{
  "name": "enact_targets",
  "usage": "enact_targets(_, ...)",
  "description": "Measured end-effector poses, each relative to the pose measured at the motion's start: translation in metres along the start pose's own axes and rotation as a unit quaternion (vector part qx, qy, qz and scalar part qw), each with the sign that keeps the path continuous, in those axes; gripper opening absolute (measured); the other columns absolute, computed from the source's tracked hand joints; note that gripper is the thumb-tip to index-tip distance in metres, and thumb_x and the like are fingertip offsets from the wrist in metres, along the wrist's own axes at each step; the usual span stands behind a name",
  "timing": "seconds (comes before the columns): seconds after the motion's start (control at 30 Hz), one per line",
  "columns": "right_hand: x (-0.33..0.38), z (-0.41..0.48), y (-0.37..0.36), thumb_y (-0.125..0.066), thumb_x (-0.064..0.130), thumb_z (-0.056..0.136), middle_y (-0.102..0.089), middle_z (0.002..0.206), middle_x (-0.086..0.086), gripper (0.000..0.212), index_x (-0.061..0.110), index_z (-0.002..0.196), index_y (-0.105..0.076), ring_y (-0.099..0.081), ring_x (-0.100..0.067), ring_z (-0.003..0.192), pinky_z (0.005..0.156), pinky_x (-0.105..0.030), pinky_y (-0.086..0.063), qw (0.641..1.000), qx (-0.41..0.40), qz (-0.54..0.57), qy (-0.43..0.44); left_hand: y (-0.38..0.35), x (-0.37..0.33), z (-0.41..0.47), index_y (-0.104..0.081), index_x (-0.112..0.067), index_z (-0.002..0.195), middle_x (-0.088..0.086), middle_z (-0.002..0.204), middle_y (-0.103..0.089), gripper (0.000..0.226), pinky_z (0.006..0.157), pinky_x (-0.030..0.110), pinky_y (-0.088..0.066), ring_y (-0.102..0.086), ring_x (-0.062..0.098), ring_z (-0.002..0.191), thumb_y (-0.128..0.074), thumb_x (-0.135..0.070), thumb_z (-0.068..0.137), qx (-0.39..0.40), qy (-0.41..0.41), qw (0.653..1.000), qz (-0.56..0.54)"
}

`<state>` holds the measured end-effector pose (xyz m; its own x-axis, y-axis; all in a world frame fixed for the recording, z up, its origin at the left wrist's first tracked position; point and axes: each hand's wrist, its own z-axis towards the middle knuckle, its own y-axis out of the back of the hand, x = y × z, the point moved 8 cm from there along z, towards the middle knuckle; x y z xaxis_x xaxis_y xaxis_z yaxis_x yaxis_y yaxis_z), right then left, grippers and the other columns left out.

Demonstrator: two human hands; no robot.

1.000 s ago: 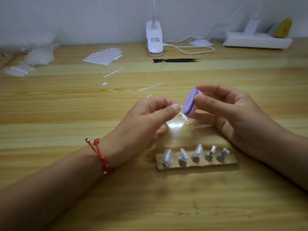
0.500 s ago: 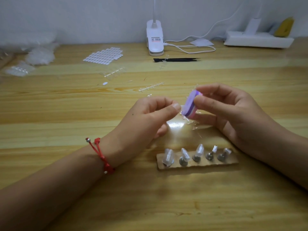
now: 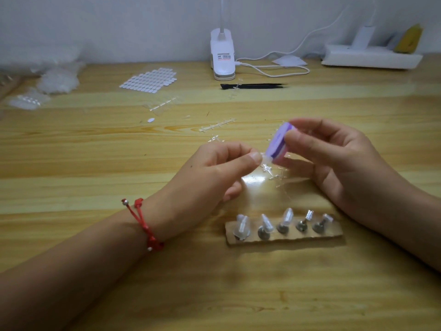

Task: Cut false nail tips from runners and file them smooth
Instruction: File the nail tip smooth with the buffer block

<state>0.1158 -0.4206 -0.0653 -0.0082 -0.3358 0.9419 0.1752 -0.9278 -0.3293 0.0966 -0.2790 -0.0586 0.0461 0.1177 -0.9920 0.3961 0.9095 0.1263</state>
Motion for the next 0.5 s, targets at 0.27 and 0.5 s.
enact_targets(0.27,-0.002,-0.007,-0.013,-0.078,0.03,0.063,-0.076,0.084,0.001,0.025,0.026,0.088,-0.08,-0.07,-0.01,0.077,0.069,-0.021,-0.055,0.988,0.082,-0.13,-0.015,0.001,-0.001,0.001,-0.057,-0.012,0.081,-0.013,0.041,-0.04,0.018,0.039,0.011,-0.024,-0.029,0.0,0.036,-0.047,-0.018,0.095,0.013,-0.008,1.0,0.001)
enact_targets(0.5,-0.001,-0.005,-0.01,-0.079,0.04,0.063,-0.077,0.089,0.0,0.033,0.029,0.093,-0.079,-0.07,-0.012,0.084,0.078,-0.027,-0.055,0.987,0.078,-0.142,0.006,0.0,0.0,0.0,-0.058,-0.01,0.084,-0.013,0.041,-0.04,0.016,0.039,0.011,-0.025,-0.029,0.0,0.037,-0.048,-0.017,0.095,0.012,-0.013,1.0,0.015)
